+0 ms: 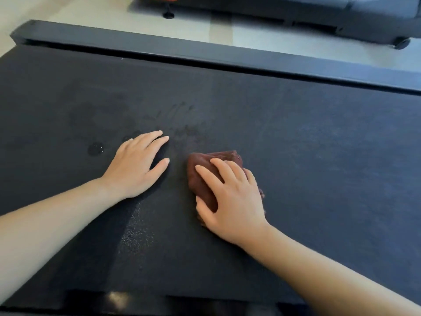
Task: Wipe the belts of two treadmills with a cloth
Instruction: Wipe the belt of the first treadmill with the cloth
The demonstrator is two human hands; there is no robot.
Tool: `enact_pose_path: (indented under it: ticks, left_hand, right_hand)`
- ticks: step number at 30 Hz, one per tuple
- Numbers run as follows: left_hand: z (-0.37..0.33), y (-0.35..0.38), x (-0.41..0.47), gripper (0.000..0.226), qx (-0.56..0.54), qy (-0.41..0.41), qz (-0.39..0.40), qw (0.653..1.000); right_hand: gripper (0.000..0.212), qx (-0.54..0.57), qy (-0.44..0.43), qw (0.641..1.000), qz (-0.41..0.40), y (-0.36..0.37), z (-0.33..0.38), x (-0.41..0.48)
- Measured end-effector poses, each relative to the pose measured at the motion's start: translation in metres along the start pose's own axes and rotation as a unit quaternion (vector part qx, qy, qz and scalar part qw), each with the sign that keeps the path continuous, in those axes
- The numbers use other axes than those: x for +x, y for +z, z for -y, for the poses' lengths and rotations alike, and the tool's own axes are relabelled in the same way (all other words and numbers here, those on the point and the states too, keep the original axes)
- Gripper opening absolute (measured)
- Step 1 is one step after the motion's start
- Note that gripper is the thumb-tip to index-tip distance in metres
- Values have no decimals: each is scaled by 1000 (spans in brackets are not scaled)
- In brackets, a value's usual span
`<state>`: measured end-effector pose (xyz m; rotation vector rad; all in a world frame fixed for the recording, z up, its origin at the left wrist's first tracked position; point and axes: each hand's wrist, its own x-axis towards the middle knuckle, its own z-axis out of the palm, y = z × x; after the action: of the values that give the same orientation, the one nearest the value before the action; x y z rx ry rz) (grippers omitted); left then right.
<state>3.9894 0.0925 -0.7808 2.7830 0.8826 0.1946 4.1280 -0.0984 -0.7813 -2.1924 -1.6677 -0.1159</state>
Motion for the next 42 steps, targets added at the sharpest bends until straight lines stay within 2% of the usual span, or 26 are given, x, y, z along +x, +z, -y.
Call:
enact_pose_path:
  ticks: [5,8,12,17,25,30,35,42]
  left_hand:
    - [5,7,19,49,-19,-36,-38,998]
    - [8,11,18,50,-23,-32,-44,998]
    - [11,11,18,50,-33,-34,-53,997]
    - [11,11,20,55,-40,-43,-51,997]
    - [11,12,19,54,-45,-49,-57,996]
    - [14,13,20,52,-36,-40,-53,997]
    - [14,15,20,52,-27,-30,-59,997]
    - [19,14,16,50,-50,-8,-52,997]
  right_hand:
    - [53,0,29,999,-24,6,-3,18]
    - [55,-19,59,998,-26,19,-6,63]
    - [55,-43,88,995,12,40,-26,149]
    - [56,-51,110,993,8,62,-54,240]
    - [57,-61,118,991,9,76,-85,312]
    - [59,-63,86,994,25,66,-57,259]
    - [56,-44,70,996,18,40,-13,138]
    - [51,-29,99,994,-24,5,52,-24]
